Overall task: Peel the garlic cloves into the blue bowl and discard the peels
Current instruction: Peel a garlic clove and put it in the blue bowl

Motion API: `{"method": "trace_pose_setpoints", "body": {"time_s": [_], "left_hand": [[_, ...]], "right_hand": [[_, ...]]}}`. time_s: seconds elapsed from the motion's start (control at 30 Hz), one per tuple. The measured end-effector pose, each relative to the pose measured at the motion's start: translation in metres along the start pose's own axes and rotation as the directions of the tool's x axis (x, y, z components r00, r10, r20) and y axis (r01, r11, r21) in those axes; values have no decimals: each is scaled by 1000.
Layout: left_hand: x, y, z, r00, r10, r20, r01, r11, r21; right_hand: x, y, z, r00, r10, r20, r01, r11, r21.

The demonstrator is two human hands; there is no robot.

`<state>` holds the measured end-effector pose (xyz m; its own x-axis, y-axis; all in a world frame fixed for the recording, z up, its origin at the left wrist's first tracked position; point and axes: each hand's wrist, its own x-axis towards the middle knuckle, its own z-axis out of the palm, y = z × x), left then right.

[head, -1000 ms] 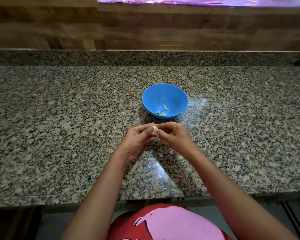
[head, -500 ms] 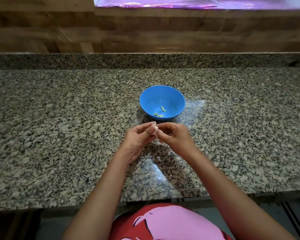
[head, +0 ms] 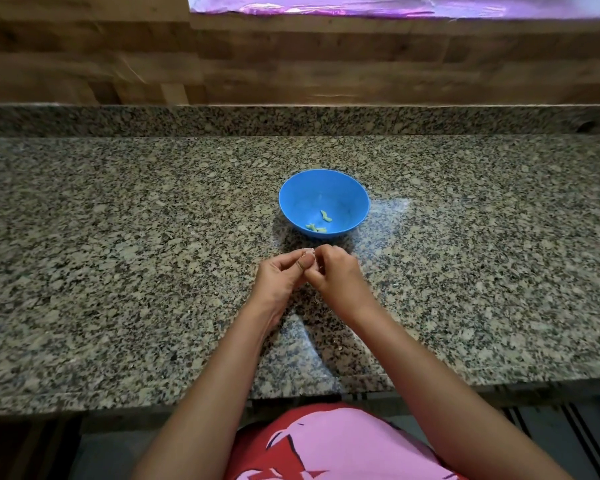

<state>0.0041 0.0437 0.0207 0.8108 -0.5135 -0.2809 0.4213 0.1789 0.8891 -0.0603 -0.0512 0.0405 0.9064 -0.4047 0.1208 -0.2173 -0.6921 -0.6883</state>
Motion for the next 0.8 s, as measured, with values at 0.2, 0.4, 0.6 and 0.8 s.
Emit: {"method": "trace_pose_setpoints", "body": {"time_s": [0.2, 0.4, 0.6, 0.8], "left_hand": [[-2, 1, -3, 1000, 7, 10, -6, 1000, -26], [-3, -1, 2, 1000, 25, -9, -25, 999, 27], [-2, 2, 1, 999, 3, -32, -2, 1000, 20], [-3, 4, -1, 998, -57, -37, 55, 998, -35]], "right_hand": [[-3, 2, -2, 993, 107, 46, -114, 970, 213], [-5, 3, 6, 998, 52, -36, -49, 995, 86], [-4, 2, 9, 996, 72, -46, -66, 990, 124], [-2, 4, 3, 987, 161, 28, -163, 962, 219]]}}
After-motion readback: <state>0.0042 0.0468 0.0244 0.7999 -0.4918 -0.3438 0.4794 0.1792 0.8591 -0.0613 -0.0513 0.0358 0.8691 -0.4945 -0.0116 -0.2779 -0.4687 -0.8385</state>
